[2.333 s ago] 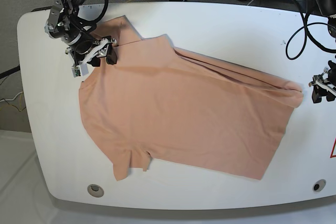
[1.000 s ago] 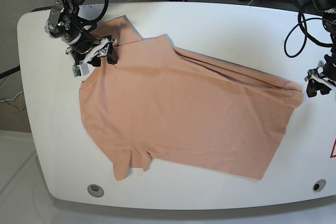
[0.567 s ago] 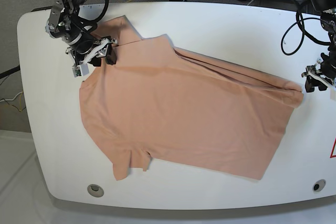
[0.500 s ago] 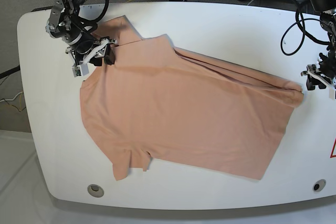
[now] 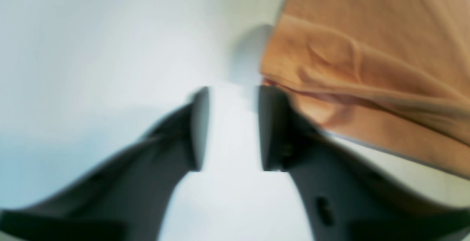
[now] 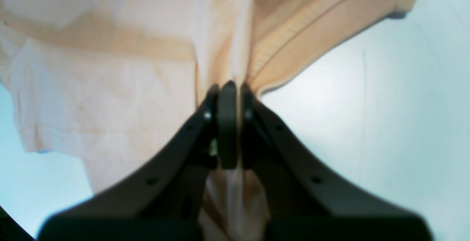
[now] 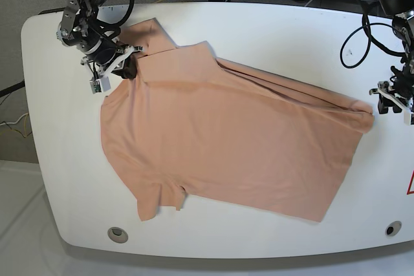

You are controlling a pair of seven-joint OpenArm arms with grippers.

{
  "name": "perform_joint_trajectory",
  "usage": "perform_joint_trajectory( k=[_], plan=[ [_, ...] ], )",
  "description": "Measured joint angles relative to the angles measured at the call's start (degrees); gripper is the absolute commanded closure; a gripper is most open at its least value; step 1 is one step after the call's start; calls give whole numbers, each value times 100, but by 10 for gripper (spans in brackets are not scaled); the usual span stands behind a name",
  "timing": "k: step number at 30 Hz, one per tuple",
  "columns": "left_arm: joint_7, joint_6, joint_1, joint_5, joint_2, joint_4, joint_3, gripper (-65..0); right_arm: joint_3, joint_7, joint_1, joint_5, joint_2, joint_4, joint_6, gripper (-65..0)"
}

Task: Fold the T-shirt properly
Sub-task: 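Regrasp the shoulder edge with the left gripper, right gripper re-pinching collar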

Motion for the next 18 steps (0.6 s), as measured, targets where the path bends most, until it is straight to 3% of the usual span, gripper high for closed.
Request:
perform_joint_trajectory(
  k=[1, 3, 7, 12, 18],
  plan=[
    [20, -4, 17, -20, 2, 2, 0, -320, -4, -4, -2, -2, -2, 0, 13, -194],
    [111, 0, 61, -195, 13, 7, 20, -312, -4, -7, -15, 28, -2, 33, 70, -253],
    [188, 20, 122, -295, 28, 28, 39, -299, -4, -42, -50, 52, -7, 125, 98, -324],
    [197, 22, 114, -367, -2, 92, 37, -303, -9, -48, -57, 37, -63, 205, 96, -333],
    [186, 44, 74, -424, -46, 92, 22, -310, -17, -39, 153, -33, -374, 280, 142, -319]
  ],
)
